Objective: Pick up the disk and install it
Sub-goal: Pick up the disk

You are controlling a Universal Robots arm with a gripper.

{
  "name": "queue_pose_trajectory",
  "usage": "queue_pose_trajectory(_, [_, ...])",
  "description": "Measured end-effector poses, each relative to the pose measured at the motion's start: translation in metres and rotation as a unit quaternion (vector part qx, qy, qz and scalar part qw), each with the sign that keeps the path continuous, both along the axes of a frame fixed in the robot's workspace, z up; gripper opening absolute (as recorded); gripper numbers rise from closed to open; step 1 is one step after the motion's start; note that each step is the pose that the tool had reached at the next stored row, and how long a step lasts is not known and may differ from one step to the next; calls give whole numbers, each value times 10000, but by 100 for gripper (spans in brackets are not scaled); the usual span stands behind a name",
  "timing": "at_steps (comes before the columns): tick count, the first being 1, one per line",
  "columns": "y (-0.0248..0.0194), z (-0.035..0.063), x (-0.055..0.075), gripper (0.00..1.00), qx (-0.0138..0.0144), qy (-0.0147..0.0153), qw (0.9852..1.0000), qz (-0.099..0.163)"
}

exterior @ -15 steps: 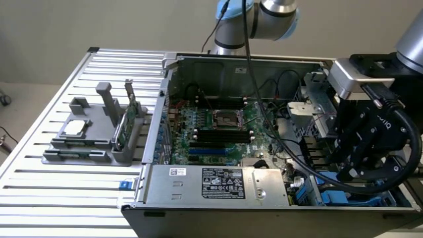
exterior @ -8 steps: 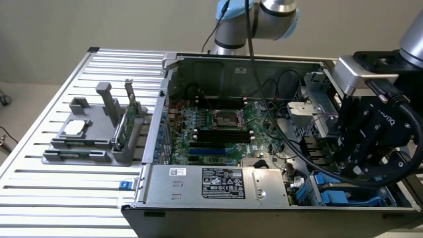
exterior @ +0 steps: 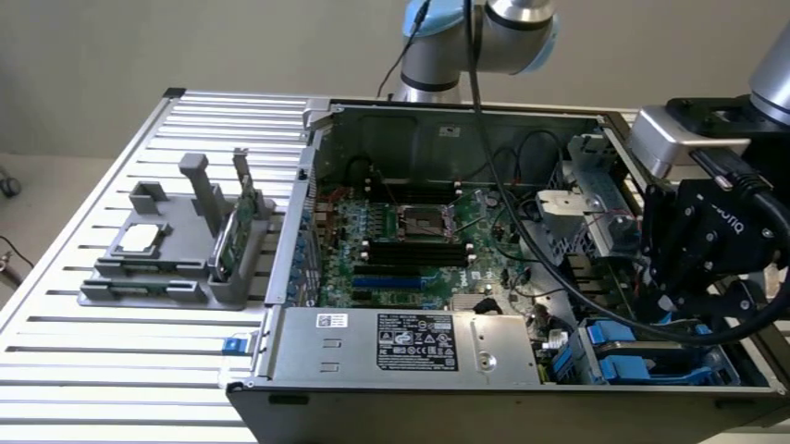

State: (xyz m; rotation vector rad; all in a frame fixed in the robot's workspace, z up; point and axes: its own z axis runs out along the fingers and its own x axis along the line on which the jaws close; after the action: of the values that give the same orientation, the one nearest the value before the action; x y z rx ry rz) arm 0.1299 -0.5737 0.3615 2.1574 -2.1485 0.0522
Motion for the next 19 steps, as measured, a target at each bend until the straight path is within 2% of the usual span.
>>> queue_pose_trajectory(3, [8, -45, 20, 11, -31, -7, 10000, 18])
queue_pose_trajectory(6, [15, -97, 53, 11, -45, -13, 10000, 35])
queue_pose_trajectory(13, [30, -224, 135, 11, -56, -22, 10000, 70])
queue_pose_trajectory(19, [33, -326, 147, 11, -57, -44, 9999, 79])
